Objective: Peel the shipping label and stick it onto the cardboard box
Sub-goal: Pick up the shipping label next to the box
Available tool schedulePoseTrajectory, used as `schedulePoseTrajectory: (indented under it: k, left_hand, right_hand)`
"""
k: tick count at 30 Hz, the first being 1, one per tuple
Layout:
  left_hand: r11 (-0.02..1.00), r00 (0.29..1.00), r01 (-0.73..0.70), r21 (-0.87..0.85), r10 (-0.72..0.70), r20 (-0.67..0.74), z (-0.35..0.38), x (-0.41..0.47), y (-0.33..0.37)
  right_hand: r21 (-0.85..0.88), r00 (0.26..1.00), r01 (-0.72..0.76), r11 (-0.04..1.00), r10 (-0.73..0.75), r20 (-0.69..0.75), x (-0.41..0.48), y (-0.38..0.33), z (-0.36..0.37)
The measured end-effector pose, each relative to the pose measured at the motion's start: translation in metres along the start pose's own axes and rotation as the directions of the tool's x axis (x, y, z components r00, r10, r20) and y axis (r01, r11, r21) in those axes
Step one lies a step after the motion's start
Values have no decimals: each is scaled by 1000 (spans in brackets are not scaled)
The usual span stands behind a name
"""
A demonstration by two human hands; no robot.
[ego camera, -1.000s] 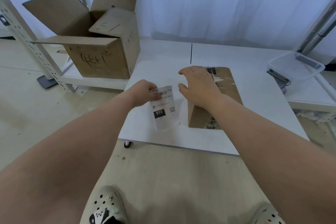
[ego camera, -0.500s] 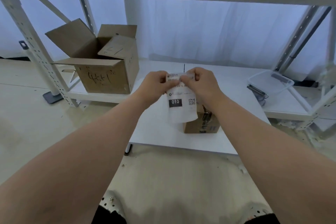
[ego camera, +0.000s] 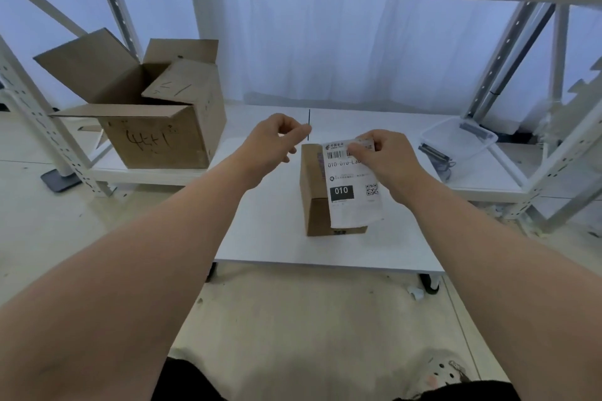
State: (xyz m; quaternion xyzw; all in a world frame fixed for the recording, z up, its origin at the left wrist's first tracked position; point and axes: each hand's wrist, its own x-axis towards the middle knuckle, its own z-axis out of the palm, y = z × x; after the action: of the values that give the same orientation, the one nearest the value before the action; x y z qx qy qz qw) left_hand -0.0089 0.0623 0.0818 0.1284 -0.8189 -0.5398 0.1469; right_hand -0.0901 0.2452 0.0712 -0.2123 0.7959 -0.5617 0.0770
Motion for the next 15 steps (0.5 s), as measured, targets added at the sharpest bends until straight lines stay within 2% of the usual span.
schedulePoseTrajectory:
  k: [5, 10, 15]
  left_hand:
    - [992, 970, 2, 126, -32, 240, 15, 5, 12]
    - [966, 977, -79, 247, 26, 212, 17, 1, 13]
    - [967, 980, -39, 252, -12, 197, 5, -3, 9]
  right_hand:
    - [-50, 999, 14, 999, -12, 46, 0, 0, 9]
    - [-71, 996, 14, 997, -8, 90, -5, -3, 14]
    - [-60, 996, 8, 998, -3, 89, -9, -8, 12]
